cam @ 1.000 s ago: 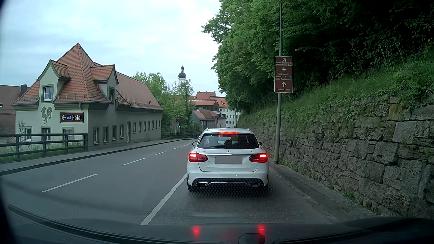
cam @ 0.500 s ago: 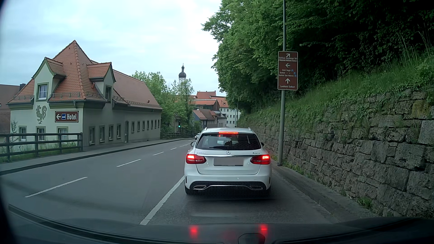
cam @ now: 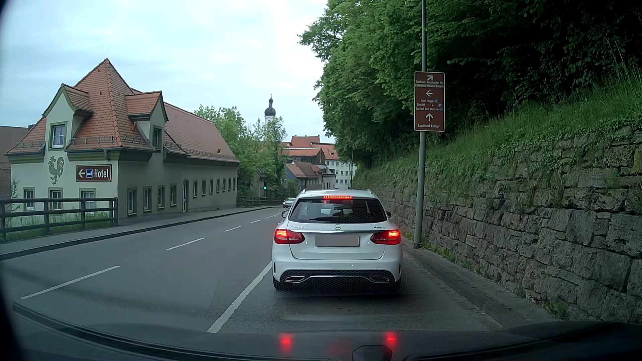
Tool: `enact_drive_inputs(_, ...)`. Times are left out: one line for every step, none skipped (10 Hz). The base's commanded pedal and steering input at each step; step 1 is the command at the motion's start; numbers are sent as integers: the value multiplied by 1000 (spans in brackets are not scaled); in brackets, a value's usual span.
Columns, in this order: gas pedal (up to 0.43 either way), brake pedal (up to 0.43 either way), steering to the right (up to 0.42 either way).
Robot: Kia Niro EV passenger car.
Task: Follow the waypoints while adhering to traffic rules and regulations
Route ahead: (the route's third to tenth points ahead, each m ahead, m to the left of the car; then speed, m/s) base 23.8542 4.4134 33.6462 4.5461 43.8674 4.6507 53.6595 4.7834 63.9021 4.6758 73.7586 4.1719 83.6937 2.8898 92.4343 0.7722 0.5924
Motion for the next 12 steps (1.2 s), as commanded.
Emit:
enact_drive_inputs(0,213,-8)
enact_drive_inputs(0,213,-9)
enact_drive_inputs(0,213,-8)
enact_drive_inputs(0,213,-9)
enact_drive_inputs(0,213,-8)
enact_drive_inputs(0,213,-9)
enact_drive_inputs(0,213,-9)
enact_drive_inputs(0,213,-9)
enact_drive_inputs(0,213,-9)
enact_drive_inputs(0,213,-9)
enact_drive_inputs(0,213,-9)
enact_drive_inputs(0,213,-9)
